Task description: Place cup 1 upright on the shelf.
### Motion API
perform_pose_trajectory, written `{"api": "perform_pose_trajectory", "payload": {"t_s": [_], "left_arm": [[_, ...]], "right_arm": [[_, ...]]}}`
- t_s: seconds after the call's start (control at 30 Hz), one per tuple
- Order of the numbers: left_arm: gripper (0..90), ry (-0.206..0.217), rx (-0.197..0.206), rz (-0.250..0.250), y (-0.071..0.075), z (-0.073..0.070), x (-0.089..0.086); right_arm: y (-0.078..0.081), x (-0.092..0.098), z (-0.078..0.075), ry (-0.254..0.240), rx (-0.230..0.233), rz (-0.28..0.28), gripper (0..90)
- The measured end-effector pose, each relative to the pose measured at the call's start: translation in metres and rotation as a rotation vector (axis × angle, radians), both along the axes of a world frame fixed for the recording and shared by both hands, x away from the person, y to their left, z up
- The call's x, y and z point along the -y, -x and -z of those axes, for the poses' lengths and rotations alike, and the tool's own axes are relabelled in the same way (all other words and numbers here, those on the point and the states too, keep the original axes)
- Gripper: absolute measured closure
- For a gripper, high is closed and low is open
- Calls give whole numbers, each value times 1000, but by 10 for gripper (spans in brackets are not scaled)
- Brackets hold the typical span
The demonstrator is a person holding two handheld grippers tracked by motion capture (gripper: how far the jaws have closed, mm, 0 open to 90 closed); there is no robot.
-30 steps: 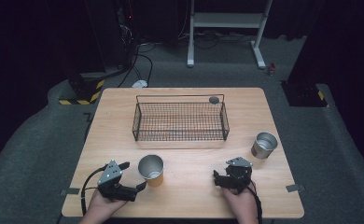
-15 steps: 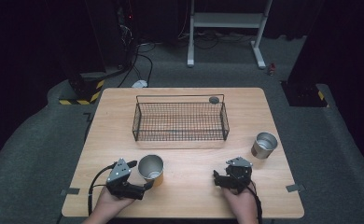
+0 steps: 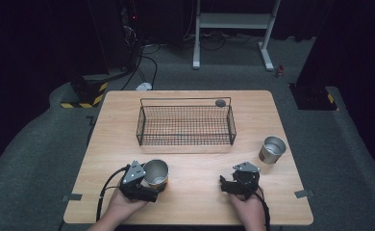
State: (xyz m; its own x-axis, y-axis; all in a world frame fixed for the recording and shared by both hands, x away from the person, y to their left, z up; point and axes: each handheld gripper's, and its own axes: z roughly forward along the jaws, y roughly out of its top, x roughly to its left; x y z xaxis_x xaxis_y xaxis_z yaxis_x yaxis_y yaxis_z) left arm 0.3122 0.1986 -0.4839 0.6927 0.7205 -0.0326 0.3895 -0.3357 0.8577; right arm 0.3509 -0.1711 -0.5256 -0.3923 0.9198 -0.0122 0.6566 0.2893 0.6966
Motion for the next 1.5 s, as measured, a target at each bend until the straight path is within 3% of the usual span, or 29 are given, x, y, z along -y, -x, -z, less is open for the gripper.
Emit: {"api": "perform_pose_trajectory", "payload": {"t_s": [0.27,0.37,0.57,0.7,1.5], "left_arm": [[45,30,27,1,1,-4,-2],[130,28,43,11,3,-5,-1],[135,21,56,4,3,-9,-2],[135,52,56,-8,0,-16,-2],[136,90,67,-46,-35,-50,0]], "right_arm": [[0,0,0,1,1,-2,83],[0,0,0,0,0,0,83],[0,0,0,1,1,-2,83],[0,0,0,0,0,-1,83],[0,0,0,-2,-1,-1,88]]}}
